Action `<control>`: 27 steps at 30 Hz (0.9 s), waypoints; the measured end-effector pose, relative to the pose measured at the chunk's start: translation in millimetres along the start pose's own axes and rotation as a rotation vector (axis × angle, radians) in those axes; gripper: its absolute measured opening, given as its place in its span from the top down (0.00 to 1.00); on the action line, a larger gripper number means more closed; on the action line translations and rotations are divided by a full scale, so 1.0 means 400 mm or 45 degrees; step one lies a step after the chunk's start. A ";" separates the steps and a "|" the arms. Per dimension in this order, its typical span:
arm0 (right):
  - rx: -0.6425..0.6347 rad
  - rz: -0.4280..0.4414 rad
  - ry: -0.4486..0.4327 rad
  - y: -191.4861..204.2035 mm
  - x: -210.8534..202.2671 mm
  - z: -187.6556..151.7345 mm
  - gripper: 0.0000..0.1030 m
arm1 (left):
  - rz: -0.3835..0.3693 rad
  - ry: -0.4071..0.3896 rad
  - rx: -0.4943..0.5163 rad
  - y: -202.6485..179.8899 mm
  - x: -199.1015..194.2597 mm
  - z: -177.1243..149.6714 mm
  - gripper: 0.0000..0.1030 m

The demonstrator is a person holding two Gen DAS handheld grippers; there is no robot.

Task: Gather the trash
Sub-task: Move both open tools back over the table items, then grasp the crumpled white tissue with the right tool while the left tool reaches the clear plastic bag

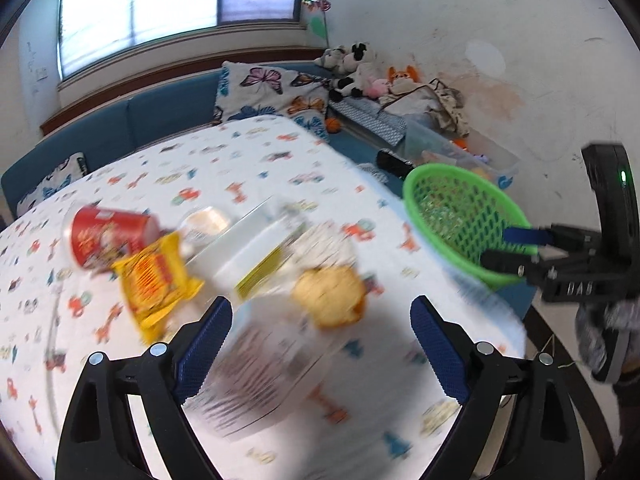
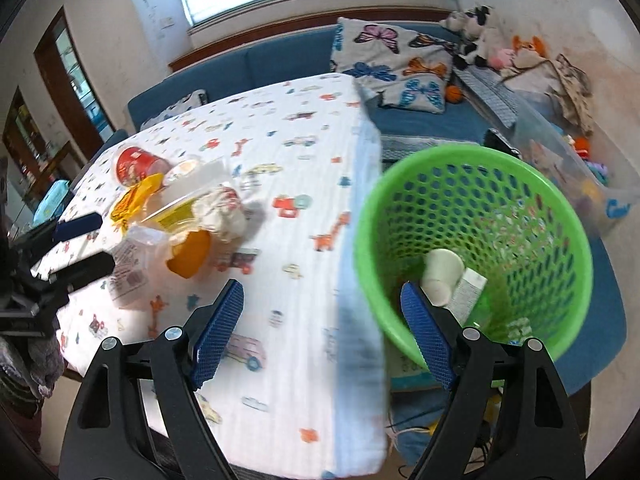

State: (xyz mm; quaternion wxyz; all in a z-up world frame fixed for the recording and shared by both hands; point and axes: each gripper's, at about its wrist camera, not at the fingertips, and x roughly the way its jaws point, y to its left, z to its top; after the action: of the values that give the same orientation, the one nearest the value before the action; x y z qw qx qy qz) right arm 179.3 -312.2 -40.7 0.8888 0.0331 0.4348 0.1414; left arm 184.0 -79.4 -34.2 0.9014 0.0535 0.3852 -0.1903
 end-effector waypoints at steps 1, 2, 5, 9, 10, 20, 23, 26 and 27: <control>-0.011 0.006 0.005 0.015 0.009 0.007 0.21 | 0.013 0.001 0.003 0.014 -0.005 -0.013 0.15; -0.017 0.010 0.008 0.023 0.015 0.010 0.21 | 0.021 0.003 0.004 0.022 -0.009 -0.021 0.15; -0.033 0.035 0.021 0.053 0.037 0.025 0.21 | 0.027 0.007 -0.002 0.049 -0.020 -0.045 0.15; -0.052 0.071 0.039 0.098 0.073 0.057 0.21 | 0.036 0.010 -0.013 0.079 -0.025 -0.072 0.15; -0.053 0.082 0.043 0.107 0.080 0.063 0.22 | 0.038 0.013 -0.015 0.086 -0.024 -0.078 0.15; -0.049 0.159 0.112 0.166 0.186 0.136 0.22 | 0.060 0.036 0.001 0.118 -0.023 -0.110 0.15; -0.027 0.181 0.138 0.169 0.216 0.147 0.22 | 0.062 0.038 0.006 0.128 -0.025 -0.117 0.13; -0.020 0.183 0.157 0.169 0.241 0.156 0.22 | 0.066 0.043 0.015 0.132 -0.025 -0.121 0.12; -0.015 0.185 0.167 0.168 0.250 0.158 0.22 | 0.064 0.045 0.018 0.134 -0.024 -0.121 0.11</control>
State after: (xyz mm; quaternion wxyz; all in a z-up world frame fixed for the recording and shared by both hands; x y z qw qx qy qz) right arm 272.1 -215.8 -65.9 0.8460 0.0501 0.4877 0.2098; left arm 165.8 -15.3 -63.7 0.8985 0.0730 0.3983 -0.1695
